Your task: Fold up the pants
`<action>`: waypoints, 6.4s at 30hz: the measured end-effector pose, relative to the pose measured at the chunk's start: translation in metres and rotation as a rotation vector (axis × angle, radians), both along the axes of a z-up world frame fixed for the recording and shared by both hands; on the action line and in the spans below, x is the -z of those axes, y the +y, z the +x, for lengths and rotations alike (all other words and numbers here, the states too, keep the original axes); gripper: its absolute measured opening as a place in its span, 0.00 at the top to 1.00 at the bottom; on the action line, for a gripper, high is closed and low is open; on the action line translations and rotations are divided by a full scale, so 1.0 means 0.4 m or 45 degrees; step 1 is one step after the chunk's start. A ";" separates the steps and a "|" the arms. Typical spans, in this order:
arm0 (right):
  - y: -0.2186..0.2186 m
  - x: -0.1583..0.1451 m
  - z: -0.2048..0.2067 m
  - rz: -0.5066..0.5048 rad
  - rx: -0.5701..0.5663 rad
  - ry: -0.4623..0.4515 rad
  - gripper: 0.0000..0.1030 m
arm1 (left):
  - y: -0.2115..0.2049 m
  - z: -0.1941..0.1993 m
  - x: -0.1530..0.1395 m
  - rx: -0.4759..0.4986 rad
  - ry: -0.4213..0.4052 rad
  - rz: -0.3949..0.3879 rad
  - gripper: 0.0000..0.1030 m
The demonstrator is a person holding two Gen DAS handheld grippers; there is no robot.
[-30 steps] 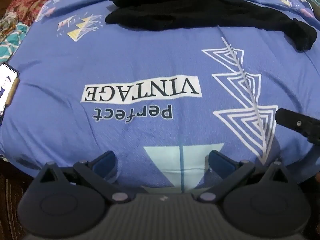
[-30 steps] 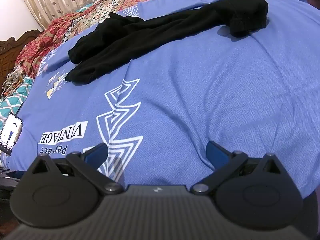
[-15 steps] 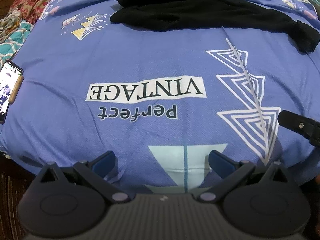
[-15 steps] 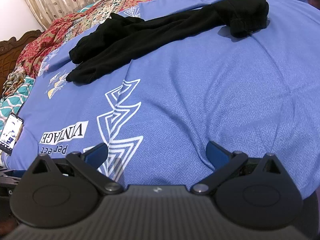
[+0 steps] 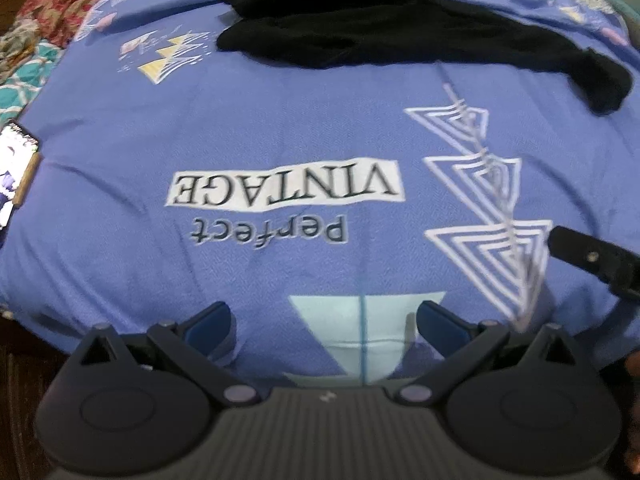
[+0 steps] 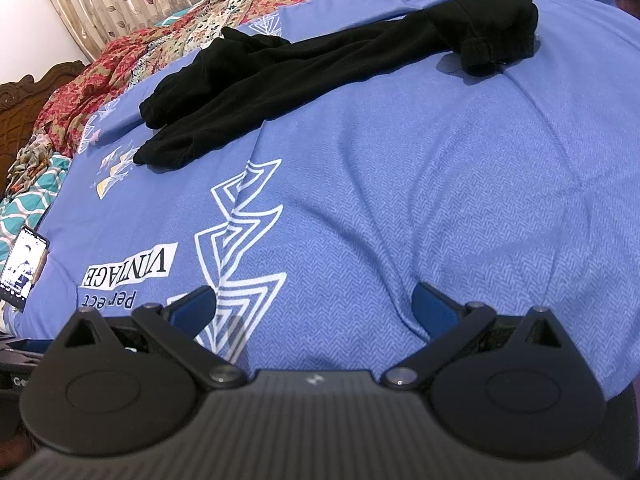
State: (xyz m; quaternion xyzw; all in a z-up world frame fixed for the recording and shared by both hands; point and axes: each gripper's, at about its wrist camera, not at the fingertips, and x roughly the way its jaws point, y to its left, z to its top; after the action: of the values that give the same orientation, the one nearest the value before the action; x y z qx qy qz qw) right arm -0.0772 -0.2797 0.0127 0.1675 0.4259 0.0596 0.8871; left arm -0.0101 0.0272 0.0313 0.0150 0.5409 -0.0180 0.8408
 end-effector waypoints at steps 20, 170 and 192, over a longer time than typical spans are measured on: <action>-0.195 -0.080 0.114 0.045 0.276 -0.224 0.33 | 0.253 0.553 0.042 -0.534 -0.080 -0.671 0.13; -0.719 -0.293 0.510 -0.182 0.700 -0.045 0.34 | 0.416 0.640 -0.022 -0.269 -0.406 -0.149 0.51; -0.615 -0.164 0.606 -0.470 0.860 0.221 0.88 | 0.340 0.697 0.079 -0.195 -0.508 -0.065 0.58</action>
State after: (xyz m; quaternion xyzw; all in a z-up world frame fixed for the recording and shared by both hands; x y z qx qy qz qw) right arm 0.1651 -0.5257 0.0783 0.1401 0.4239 -0.3275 0.8327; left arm 0.2686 0.1632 -0.0003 -0.0439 0.3628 0.0355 0.9302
